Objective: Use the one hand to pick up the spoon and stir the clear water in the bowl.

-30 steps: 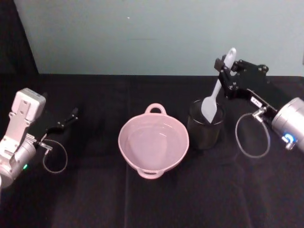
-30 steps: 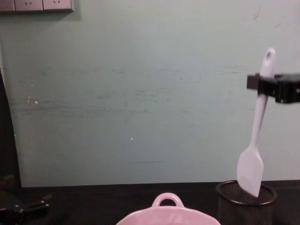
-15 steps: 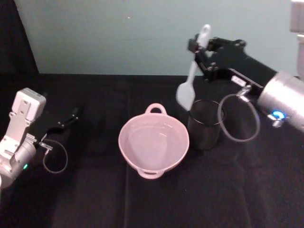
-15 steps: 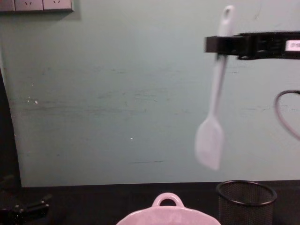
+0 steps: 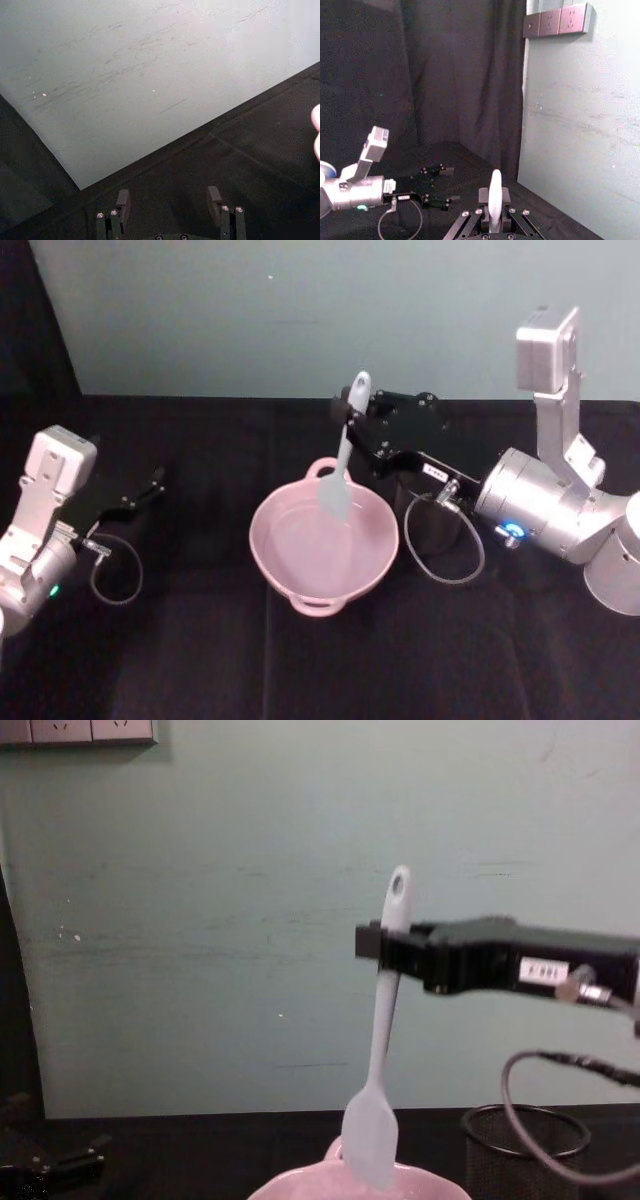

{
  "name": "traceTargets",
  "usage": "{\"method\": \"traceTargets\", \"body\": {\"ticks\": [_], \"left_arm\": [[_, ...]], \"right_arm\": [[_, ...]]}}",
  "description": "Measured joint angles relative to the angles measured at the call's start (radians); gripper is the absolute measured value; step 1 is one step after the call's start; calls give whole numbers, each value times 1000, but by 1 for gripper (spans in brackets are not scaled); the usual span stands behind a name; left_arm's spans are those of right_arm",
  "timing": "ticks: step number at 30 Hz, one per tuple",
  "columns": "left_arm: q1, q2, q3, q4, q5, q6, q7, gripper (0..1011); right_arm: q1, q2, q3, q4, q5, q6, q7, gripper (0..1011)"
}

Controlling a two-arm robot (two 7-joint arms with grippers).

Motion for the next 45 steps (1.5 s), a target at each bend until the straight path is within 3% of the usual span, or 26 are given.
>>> {"method": "traceTargets", "body": {"ticks": [7,21,26,36,45], "left_arm": [[0,0,0,0,0,0,0,1011],[0,0,0,0,0,0,0,1011],[0,0,0,0,0,0,0,1011],[0,0,0,0,0,0,0,1011],[0,0,0,0,0,0,0,1011]], "right_arm": [[45,-34,-37,127,4,-54,45,127],[94,-58,-107,210,15,-38,104,127],[119,-86,-131,260,9,-50,107,127],[142,-132,-123,332,-67,-114,28,127],[138,-117,-86,324,-104,-92,-9,127]]}}
